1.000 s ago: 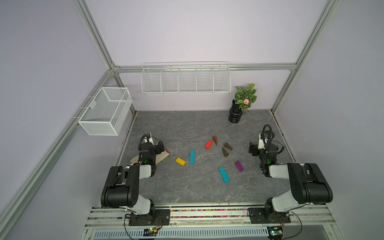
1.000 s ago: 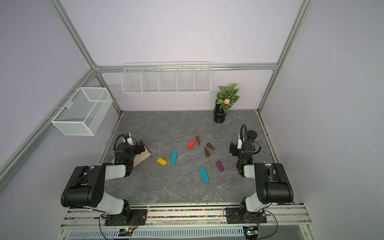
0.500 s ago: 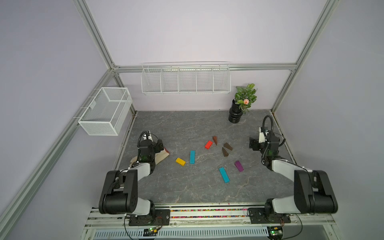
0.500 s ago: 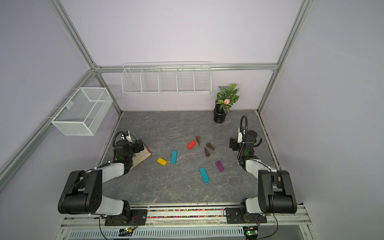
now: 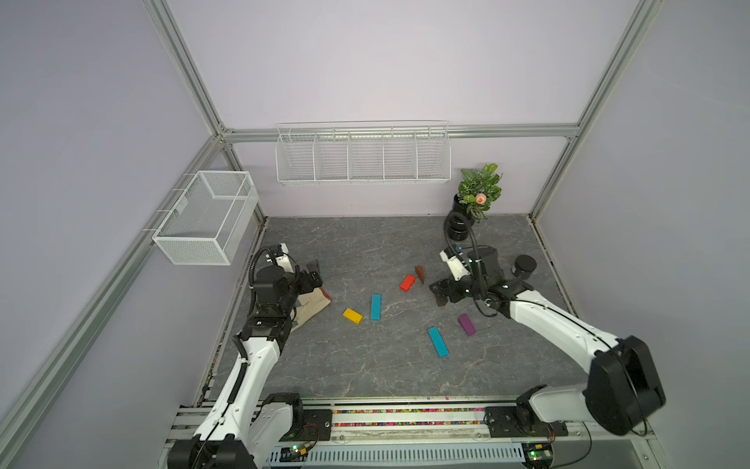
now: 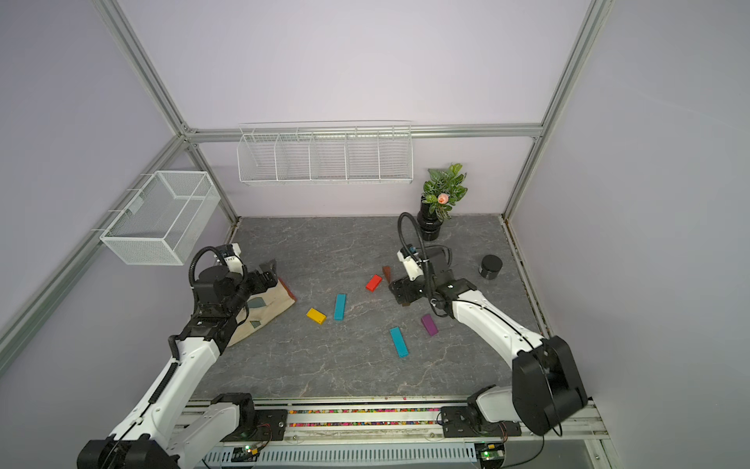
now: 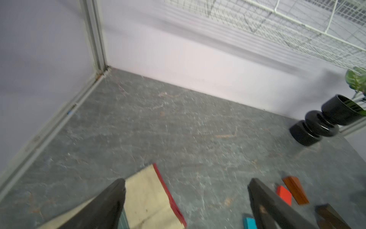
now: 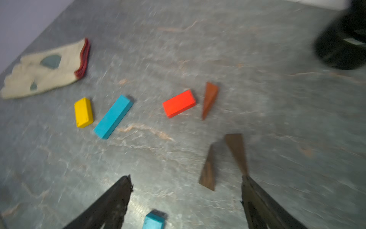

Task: Assemble a small pinwheel with building blocks
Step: Move the building block to the center of the board.

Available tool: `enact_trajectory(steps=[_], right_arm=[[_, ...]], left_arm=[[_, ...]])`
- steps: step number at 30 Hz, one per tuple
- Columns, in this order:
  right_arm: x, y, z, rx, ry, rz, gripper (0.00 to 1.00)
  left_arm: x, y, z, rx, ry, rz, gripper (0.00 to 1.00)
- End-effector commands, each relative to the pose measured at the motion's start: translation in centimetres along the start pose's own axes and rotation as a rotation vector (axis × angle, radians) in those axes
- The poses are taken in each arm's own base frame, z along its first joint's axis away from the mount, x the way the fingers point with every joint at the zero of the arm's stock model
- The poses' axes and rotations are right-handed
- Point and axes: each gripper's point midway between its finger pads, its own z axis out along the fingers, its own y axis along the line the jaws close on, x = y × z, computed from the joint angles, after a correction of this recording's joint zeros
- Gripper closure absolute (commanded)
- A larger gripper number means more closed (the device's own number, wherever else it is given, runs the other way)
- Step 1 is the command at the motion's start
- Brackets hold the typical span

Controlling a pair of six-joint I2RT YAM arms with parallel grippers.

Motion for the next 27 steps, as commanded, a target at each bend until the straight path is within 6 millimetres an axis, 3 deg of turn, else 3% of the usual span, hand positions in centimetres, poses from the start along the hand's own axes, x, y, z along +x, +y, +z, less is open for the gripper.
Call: enact_trajectory(steps=[1, 5, 12, 27], right_arm=[[1.5, 3.0, 2.3, -0.103, 0.152, -0.091, 0.08], [1.2, 3.7, 5.8, -0.147, 0.235, -0.135, 0.0], [1.3, 3.0, 10.5, -0.151, 0.371, -0.216, 0.04], [0.0, -0.4, 15.7, -0.004, 0.472, -0.323, 0.04]], left_arm=[[4.0, 0.1, -1.0, 0.012, 0.119, -0.093, 0.02], [4.9, 0.1, -2.0, 0.03, 0.096, -0.14, 0.02], [5.5, 0.0, -2.9, 0.044, 0.077, -0.153, 0.01], [6.1, -0.6, -1.5, 0.076, 0.12, -0.187, 0.0]])
